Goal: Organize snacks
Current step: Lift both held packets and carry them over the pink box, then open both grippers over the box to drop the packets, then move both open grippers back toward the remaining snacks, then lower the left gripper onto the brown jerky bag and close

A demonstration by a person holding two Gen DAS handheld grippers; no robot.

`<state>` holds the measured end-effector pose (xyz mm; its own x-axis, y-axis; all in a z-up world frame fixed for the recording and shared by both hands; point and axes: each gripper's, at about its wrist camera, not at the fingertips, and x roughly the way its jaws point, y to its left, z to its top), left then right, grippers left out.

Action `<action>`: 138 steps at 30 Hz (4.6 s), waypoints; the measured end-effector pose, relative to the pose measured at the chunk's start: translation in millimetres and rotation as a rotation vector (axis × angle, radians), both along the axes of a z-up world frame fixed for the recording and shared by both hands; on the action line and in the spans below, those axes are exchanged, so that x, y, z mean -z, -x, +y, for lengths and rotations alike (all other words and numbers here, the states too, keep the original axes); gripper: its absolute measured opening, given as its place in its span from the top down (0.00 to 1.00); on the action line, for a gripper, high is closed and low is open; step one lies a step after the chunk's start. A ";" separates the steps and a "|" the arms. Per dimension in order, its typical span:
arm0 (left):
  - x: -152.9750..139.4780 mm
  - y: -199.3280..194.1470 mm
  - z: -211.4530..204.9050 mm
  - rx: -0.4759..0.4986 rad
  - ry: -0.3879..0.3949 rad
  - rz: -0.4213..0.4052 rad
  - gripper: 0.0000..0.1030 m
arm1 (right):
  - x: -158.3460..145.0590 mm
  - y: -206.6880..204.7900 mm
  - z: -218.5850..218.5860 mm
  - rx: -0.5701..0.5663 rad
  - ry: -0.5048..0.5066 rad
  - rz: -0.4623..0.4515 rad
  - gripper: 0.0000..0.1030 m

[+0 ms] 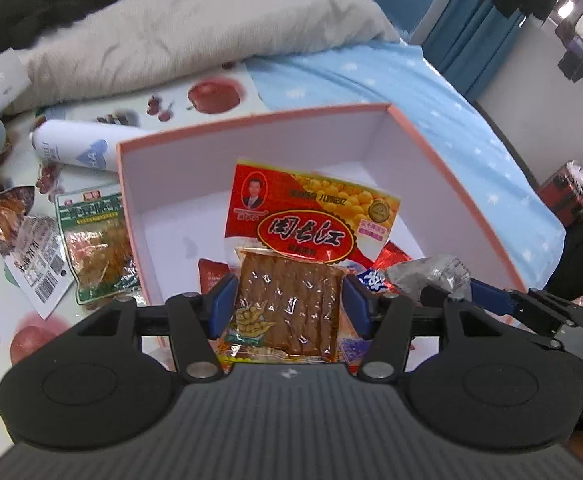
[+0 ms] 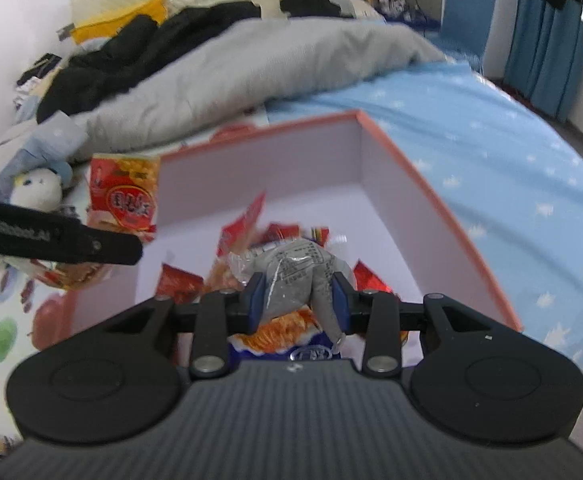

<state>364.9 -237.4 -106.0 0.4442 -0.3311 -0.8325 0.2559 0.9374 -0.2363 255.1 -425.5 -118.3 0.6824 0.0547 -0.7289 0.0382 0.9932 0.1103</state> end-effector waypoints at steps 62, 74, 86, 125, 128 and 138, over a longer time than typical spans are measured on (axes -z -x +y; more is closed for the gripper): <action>-135.4 191.5 189.7 -0.284 0.015 -0.390 0.20 | -115.7 119.2 137.2 -0.283 -0.093 -0.382 0.56; -102.0 231.5 227.5 -0.367 0.024 -0.368 0.20 | -88.8 148.6 178.4 -0.349 -0.083 -0.351 0.56; -65.1 256.7 242.9 -0.436 0.032 -0.318 0.20 | -60.7 169.5 199.1 -0.407 -0.037 -0.316 0.56; 80.8 68.8 325.1 -0.524 0.151 -0.140 0.17 | 54.0 -3.9 272.0 -0.364 0.130 -0.112 0.56; 91.9 41.0 323.4 -0.507 0.154 -0.134 0.13 | 64.3 -22.4 278.7 -0.362 0.158 -0.102 0.57; 118.2 -48.2 312.8 -0.478 0.152 -0.106 0.03 | 85.7 -68.4 285.7 -0.350 0.179 -0.099 0.25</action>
